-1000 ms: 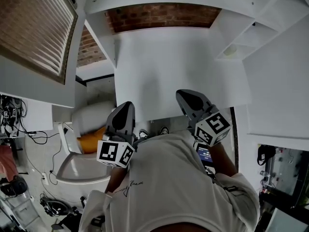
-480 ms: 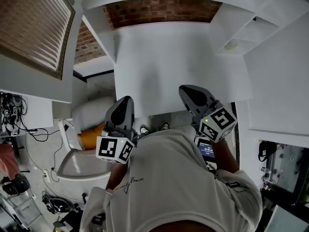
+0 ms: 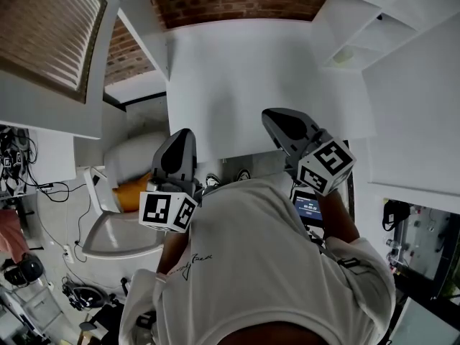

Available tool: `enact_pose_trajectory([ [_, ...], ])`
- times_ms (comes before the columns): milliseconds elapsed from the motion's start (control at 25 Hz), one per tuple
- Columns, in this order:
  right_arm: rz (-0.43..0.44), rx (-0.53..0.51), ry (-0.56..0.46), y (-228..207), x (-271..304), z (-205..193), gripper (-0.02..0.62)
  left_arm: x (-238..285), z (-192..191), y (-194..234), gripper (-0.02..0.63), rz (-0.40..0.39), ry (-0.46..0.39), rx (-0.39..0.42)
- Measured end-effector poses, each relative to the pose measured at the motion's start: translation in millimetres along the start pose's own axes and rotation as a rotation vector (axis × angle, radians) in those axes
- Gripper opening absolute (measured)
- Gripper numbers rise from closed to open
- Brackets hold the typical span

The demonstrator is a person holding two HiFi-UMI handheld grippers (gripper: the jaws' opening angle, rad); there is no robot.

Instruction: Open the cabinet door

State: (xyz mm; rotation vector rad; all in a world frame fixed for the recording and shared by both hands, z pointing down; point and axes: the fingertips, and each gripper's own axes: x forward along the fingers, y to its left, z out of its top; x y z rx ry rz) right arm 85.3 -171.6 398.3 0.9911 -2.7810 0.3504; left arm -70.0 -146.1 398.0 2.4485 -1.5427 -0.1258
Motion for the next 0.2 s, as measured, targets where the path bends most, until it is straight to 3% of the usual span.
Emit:
enact_pose_trajectory([
  [200, 0.015, -0.015, -0.010, -0.4, 5.4, 7.9, 0.023, 1.6, 4.7, 4.4, 0.017, 0.012, -0.018, -0.001],
])
